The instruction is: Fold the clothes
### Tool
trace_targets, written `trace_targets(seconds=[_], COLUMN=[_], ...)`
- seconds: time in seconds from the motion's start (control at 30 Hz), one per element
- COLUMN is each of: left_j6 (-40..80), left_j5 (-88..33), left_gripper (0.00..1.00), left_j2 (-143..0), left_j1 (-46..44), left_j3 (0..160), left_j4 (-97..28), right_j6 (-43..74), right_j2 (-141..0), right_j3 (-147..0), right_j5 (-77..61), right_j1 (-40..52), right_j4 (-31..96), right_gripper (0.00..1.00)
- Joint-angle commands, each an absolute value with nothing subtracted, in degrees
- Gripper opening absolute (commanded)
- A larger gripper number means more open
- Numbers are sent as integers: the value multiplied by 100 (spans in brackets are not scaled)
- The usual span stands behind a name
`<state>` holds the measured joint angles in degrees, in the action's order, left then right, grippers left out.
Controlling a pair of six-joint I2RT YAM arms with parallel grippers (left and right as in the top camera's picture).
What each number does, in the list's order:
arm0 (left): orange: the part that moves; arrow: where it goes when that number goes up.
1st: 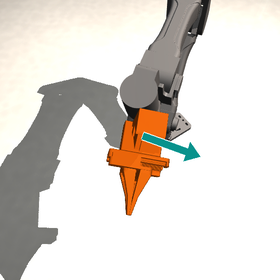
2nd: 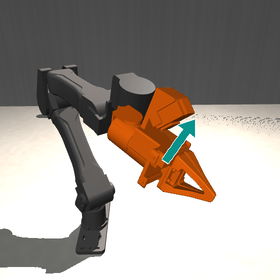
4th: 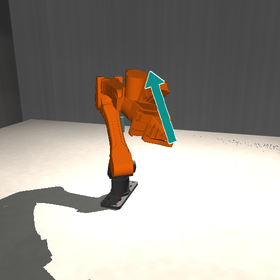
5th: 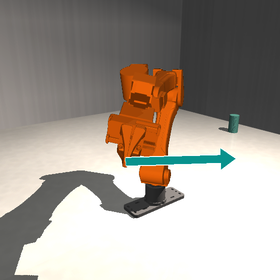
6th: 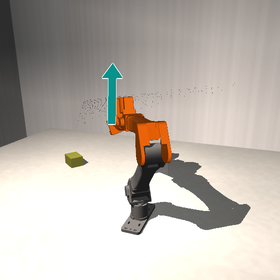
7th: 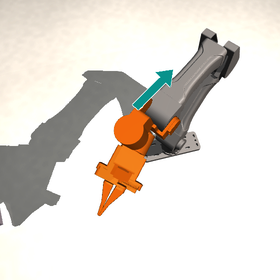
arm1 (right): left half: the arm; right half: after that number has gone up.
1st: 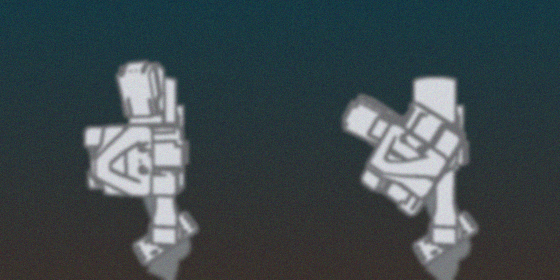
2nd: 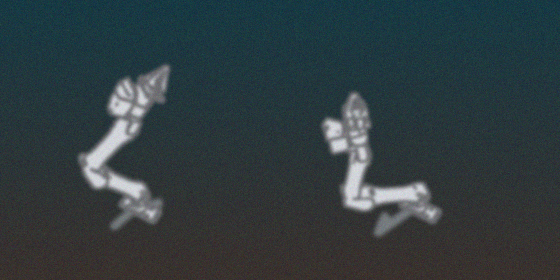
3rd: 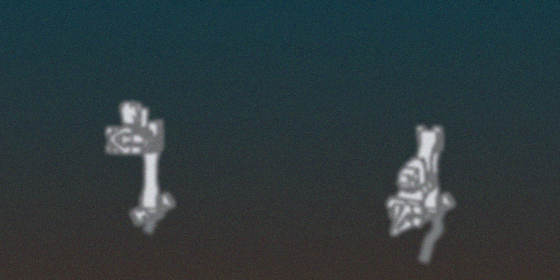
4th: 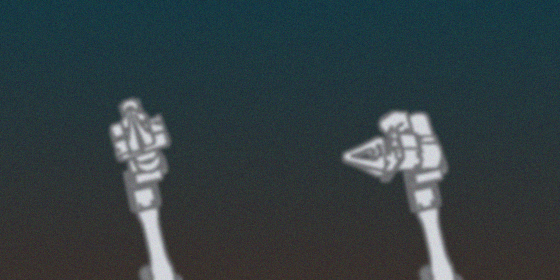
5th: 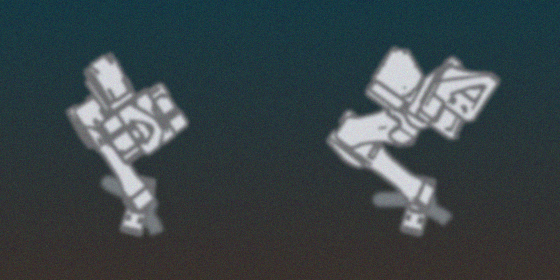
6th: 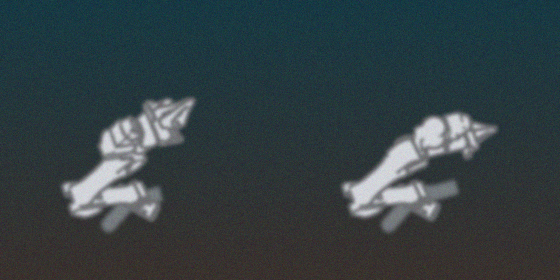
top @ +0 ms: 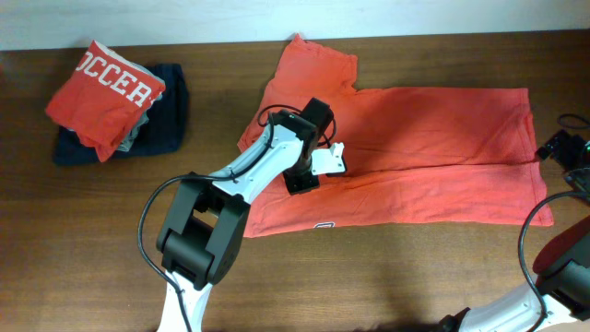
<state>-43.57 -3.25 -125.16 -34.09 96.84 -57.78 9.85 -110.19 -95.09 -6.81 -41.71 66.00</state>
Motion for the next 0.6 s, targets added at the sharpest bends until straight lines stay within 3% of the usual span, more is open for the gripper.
trace_targets(seconds=[0.0, 0.4, 0.47, 0.57], left_j6=[-4469, -4469, -4469, -4466], left_j5=[-582, -556, -515, -473], left_gripper=[31, 31, 17, 11], left_j2=[-12582, -12584, -12584, -12582], left_j1=[-3395, -3398, -3395, -3398], left_j3=[9557, 9100, 9102, 9124], left_j4=[-5782, -5461, -5459, -5457], right_j6=[945, 945, 945, 945], right_j2=[-10997, -10997, -10997, -10997], right_j3=[-9590, -9590, -9590, -9590], right_j5=[-709, -709, -709, -709], right_j1=[-4202, -4202, -4202, -4202], right_j4=[6602, 6602, 6602, 6602], right_gripper=[99, 98, 99, 99])
